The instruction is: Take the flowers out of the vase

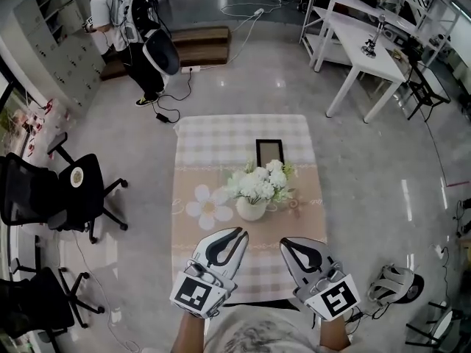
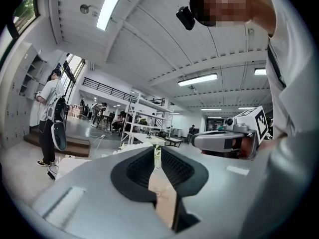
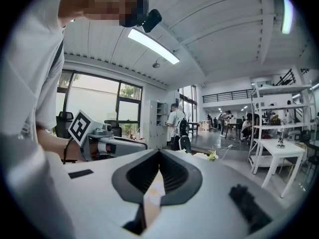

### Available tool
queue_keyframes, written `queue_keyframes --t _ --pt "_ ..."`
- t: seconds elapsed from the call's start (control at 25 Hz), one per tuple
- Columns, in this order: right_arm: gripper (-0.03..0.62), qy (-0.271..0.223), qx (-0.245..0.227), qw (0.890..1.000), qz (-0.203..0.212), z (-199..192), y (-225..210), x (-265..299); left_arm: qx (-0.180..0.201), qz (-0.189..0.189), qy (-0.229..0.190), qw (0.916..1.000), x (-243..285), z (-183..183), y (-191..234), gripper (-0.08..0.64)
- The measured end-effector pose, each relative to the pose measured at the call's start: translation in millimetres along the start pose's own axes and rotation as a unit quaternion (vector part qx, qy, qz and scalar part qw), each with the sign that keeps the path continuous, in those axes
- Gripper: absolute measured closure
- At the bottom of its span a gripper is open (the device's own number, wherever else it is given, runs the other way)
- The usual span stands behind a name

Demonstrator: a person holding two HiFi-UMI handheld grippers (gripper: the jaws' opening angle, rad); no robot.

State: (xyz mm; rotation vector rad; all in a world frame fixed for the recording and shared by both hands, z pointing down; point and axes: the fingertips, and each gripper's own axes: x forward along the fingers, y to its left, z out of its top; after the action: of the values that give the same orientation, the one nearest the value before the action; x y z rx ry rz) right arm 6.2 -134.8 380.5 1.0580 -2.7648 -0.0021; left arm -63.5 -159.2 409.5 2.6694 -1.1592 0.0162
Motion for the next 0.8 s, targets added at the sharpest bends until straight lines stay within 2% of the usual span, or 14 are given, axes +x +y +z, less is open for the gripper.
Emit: queue_keyframes --t 0.24,0.4,0.8 --pt "0.577 0.010 0.006 1.000 -0.010 -4.9 -8.8 1.9 0.012 -0.006 0.002 0.9999 15.5 -10.6 13.6 0.491" --pt "0.577 0.015 0.006 1.000 -0.010 -8.6 -14.5 3.0 0.007 -0.006 0.010 0.9999 24.6 -19.7 18.9 0.477" --pt "0.577 0.028 0.020 0.999 0.025 -29.9 -20.5 22.1 -0.007 -0.005 0.035 0.9993 48.4 -46.2 35.1 0.437"
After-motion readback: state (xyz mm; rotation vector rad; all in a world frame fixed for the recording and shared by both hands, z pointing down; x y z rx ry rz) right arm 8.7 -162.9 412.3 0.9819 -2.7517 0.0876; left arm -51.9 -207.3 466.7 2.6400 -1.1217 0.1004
